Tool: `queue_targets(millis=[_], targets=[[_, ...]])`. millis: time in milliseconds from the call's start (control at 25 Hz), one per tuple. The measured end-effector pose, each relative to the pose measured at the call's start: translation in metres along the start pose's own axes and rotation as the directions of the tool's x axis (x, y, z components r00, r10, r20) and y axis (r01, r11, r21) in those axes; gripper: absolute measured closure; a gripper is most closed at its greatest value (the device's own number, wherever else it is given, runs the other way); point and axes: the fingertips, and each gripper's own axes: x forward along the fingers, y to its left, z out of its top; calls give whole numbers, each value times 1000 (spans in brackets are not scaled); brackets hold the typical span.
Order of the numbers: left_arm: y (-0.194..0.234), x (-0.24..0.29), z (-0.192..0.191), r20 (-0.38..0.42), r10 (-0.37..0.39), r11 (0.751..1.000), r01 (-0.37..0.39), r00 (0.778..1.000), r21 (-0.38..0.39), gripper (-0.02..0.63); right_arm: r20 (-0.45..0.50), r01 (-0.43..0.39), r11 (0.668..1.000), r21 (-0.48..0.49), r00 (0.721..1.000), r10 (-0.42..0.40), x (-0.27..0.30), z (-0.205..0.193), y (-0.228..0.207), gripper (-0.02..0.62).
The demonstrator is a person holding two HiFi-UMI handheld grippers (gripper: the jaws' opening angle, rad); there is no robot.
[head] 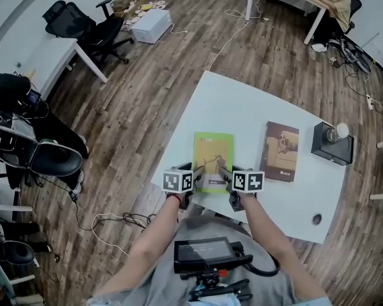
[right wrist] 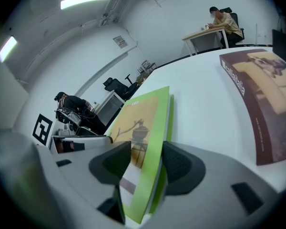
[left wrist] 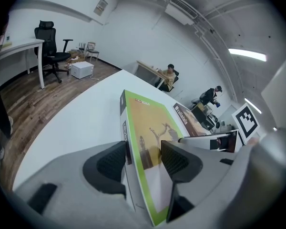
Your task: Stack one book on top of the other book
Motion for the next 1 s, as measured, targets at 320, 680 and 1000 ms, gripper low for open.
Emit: queue_targets(millis=[320, 680, 1000], targets=[[-12, 1, 9, 17, -4, 1000, 4, 1000, 9, 364, 21, -1, 1000, -9, 1000, 2, -10, 9, -4, 400], [-39, 8, 22, 33, -24, 999, 23, 999, 23, 364, 49, 21, 1000, -13, 999, -21, -38, 24, -15, 400], [-80, 24, 33, 17, -67, 996, 66, 998, 63, 364, 83, 51, 999, 15, 995, -52, -72, 35, -41, 400]])
